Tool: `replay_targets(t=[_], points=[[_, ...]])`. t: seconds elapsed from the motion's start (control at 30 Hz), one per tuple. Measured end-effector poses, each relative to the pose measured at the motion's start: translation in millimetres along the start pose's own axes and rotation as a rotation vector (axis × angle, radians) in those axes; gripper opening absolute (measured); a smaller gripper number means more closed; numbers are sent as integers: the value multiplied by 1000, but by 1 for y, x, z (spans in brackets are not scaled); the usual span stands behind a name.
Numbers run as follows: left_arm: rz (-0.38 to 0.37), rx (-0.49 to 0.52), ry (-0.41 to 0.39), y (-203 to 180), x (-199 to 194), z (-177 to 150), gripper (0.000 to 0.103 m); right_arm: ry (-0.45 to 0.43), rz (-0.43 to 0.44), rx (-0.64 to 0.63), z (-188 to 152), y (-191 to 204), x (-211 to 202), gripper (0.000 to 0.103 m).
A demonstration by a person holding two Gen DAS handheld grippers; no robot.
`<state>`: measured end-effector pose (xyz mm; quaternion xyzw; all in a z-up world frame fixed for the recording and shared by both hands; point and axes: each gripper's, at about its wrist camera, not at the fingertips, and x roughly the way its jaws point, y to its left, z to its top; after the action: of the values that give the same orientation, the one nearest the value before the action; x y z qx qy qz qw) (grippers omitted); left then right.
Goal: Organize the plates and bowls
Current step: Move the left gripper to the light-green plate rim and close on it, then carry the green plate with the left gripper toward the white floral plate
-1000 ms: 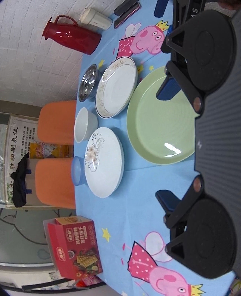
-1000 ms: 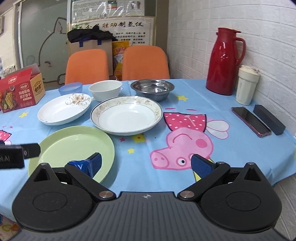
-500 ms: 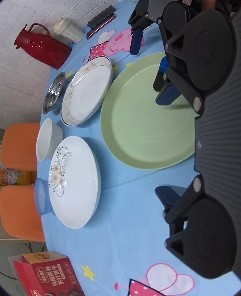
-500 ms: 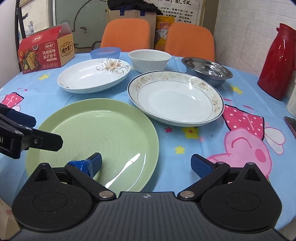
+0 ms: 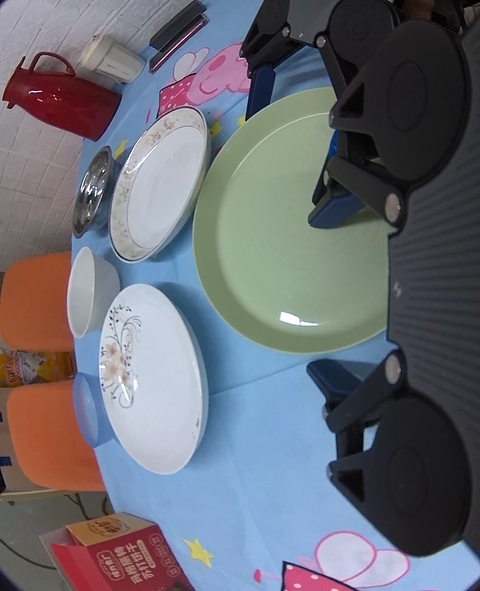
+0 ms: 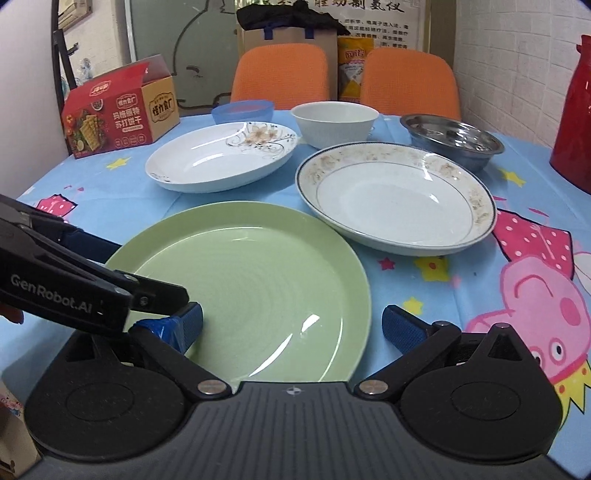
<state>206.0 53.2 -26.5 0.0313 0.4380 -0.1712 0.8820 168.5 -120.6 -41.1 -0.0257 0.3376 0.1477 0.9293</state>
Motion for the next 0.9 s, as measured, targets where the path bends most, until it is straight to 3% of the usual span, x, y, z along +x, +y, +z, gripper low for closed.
replay_targets(t=[0.03,0.07,0.1,0.4,0.67,0.9], points=[[-1,4,-7,-1,0,-1,76,-22,2,-6,-4,0,-1,90],[-11,1,-17,-1,-1,-2,68,-31,-2,-8,-5,0,-3,89],[-22,-11,-22,-1,-2,-2,53,-31,-4,-7,-5,1,-3,87],[33,-116,-36,19,-25,-3,52,-17,-17,14,8,34,-11,86],[191,-217,-31,92,-57,-26,52,-32,143,-23,23,101,14,88],[172,-240,-28,107,-43,-23,53,5,138,-36,28,114,31,88]])
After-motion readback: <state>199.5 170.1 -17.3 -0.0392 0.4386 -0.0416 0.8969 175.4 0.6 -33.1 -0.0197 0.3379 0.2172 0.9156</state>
